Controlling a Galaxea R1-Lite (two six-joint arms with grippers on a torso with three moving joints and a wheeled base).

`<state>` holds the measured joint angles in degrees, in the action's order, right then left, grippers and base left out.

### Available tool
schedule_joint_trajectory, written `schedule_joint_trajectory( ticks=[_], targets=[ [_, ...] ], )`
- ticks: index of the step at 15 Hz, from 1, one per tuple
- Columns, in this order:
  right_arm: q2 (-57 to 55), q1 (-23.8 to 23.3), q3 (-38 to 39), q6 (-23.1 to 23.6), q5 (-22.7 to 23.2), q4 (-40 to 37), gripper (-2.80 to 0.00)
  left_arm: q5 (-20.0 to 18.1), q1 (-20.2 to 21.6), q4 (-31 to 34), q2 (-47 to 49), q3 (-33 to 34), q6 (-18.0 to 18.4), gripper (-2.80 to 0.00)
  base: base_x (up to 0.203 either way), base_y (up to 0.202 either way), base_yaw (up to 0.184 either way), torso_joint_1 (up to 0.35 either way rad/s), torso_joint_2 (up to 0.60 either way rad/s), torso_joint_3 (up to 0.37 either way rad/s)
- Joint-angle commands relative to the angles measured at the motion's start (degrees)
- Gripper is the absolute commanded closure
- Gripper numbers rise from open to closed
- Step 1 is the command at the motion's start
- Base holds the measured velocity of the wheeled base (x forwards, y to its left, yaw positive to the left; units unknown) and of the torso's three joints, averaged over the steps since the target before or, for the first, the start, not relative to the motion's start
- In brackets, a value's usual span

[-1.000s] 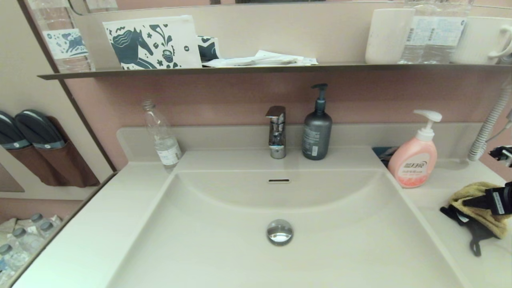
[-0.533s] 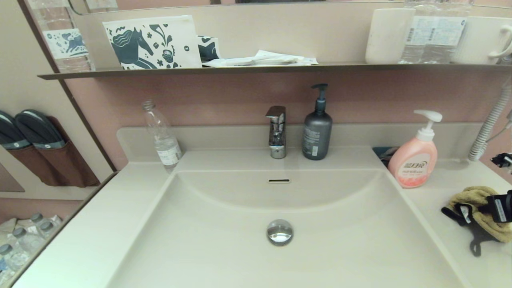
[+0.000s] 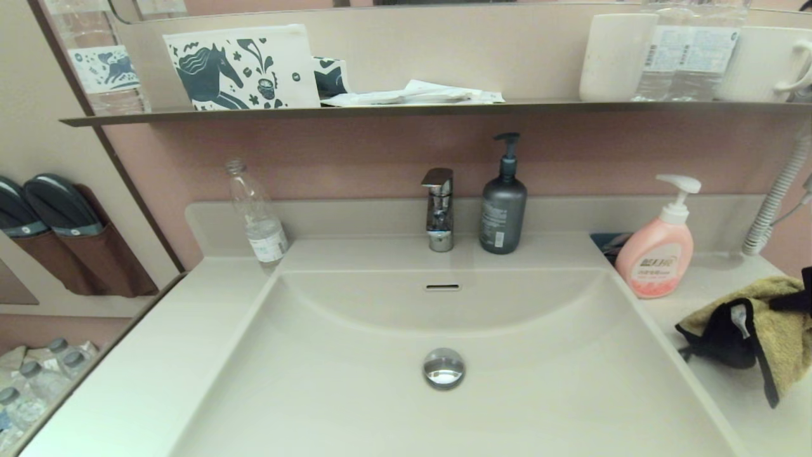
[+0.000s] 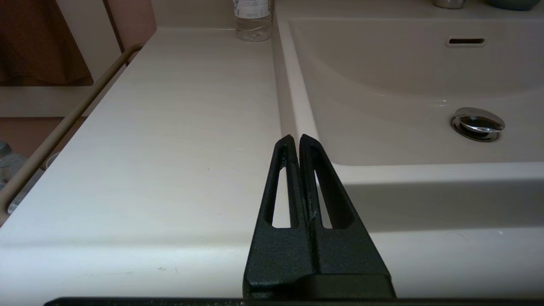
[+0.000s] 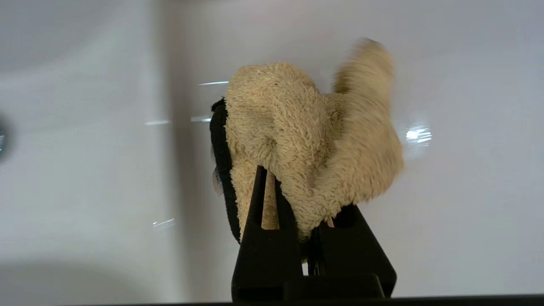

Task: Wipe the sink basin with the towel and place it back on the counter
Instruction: Pick up the cloth, then wipe the sink

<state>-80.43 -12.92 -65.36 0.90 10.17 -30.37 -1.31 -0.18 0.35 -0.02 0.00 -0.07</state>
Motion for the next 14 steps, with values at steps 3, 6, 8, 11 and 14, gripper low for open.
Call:
schedule_joint_trajectory(
  ticks=[3,6,8,11,14],
  targets=[
    [4.10,14.74,-12.63,-14.12,-1.68,-11.89,0.00,0.00,0.01,0.00,0.02,0.00,-0.01,0.00,0.000,0.000,0.000,0.000,0.00,0.000],
    [3.77,28.54,-17.04,-21.96,-8.65,-13.28,0.00,0.00,0.01,0.00,0.02,0.00,-0.01,0.00,0.000,0.000,0.000,0.000,0.00,0.000],
    [2.55,37.82,-20.00,-25.45,-13.06,-13.71,0.00,-0.03,0.01,0.00,0.06,0.00,-0.01,0.00,0.000,0.000,0.000,0.000,0.00,0.000],
    [-2.98,48.74,-25.72,-29.71,-18.02,-14.31,0.00,0.00,0.01,0.00,0.03,0.00,-0.01,0.00,0.000,0.000,0.000,0.000,0.00,0.000],
    [-11.35,55.74,-32.64,-33.11,-21.51,-14.34,0.00,0.00,0.01,0.00,0.02,0.00,-0.01,0.00,0.000,0.000,0.000,0.000,0.00,0.000]
  ],
)
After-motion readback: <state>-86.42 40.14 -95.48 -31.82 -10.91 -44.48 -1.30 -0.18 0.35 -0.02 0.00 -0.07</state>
